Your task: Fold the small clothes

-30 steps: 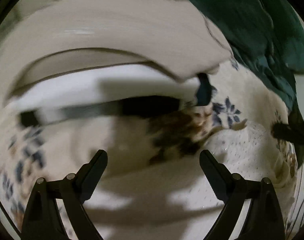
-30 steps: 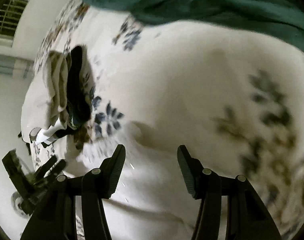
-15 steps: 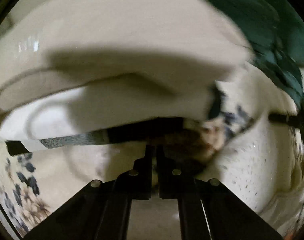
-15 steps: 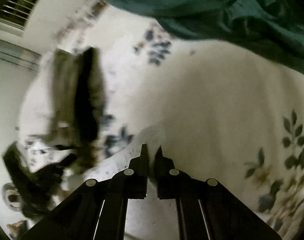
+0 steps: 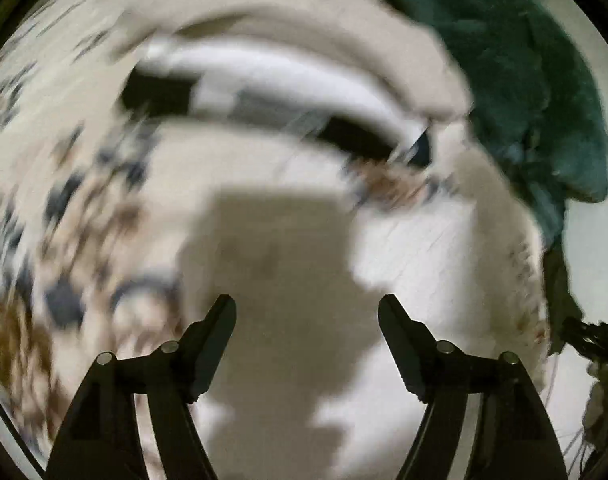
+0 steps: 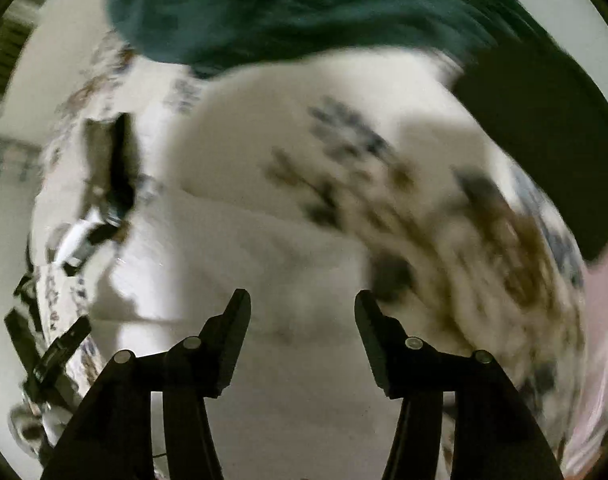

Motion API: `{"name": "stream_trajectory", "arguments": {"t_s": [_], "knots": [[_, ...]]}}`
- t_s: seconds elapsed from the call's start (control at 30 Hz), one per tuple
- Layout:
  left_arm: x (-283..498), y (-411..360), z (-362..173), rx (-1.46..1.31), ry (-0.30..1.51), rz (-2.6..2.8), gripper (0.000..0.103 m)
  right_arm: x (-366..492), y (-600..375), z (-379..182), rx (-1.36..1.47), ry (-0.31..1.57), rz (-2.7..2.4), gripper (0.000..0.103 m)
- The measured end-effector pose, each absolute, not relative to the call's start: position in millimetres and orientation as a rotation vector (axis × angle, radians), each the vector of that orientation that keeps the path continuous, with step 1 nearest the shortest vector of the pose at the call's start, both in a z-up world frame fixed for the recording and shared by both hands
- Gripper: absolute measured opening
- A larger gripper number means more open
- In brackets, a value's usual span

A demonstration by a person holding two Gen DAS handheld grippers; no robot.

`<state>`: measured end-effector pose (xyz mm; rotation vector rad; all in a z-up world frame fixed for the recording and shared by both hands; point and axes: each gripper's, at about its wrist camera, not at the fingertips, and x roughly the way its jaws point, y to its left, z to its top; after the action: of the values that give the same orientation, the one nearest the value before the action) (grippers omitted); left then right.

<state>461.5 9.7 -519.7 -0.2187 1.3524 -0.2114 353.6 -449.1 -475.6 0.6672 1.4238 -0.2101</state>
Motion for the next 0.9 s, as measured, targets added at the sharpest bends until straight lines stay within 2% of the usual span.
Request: {"name": "stream_trajectory", "arguments": {"t_s": [0.13, 0.17, 0.2, 0.23, 0.27, 0.3, 0.43, 0.5, 0.57, 0.67, 0.73, 0.77, 0.83, 0.9], "knots": [[437, 30, -545, -0.182, 1.421, -0.137, 0.067, 316, -460, -516, 0.774, 1.480, -0.242, 0.057], [433, 33, -549, -0.177, 1.408, -0.135, 0.057, 313, -456, -524, 0.789, 1.494, -0.239, 0.057], [430, 34, -551, -0.162, 1.393, -0.131, 0.023, 310, -453, -531, 0.798, 1.502, -0.232, 0.056], [429, 33, -553, -0.128, 1.386, -0.113, 0.013, 308, -448, -535, 0.801, 1.503, -0.224, 0.047], [428, 33, -553, -0.118, 1.375, -0.111, 0.011, 306, -443, -535, 0.784, 1.484, -0.229, 0.033], [428, 36, -550, -0.132, 1.362, -0.107, 0.011, 306, -438, -531, 0.751, 1.470, -0.234, 0.009], [426, 57, -535, -0.135, 1.299, -0.061, 0.010, 317, -414, -494, 0.601, 1.370, -0.184, 0.008], [427, 72, -543, -0.172, 1.326, -0.049, 0.010, 321, -406, -480, 0.566, 1.331, -0.148, 0.008], [427, 80, -551, -0.211, 1.344, -0.051, 0.010, 329, -402, -481, 0.508, 1.345, -0.149, 0.008], [427, 78, -550, -0.245, 1.359, -0.065, 0.015, 341, -409, -517, 0.497, 1.470, -0.193, 0.009], [428, 77, -546, -0.263, 1.375, -0.058, 0.028, 345, -416, -534, 0.542, 1.533, -0.213, 0.024], [428, 78, -544, -0.268, 1.390, -0.049, 0.028, 342, -421, -532, 0.582, 1.531, -0.225, 0.028], [421, 82, -533, -0.286, 1.388, -0.043, 0.028, 334, -424, -517, 0.623, 1.475, -0.231, 0.044], [398, 87, -512, -0.294, 1.365, -0.048, 0.028, 322, -423, -501, 0.657, 1.430, -0.224, 0.046]]}}
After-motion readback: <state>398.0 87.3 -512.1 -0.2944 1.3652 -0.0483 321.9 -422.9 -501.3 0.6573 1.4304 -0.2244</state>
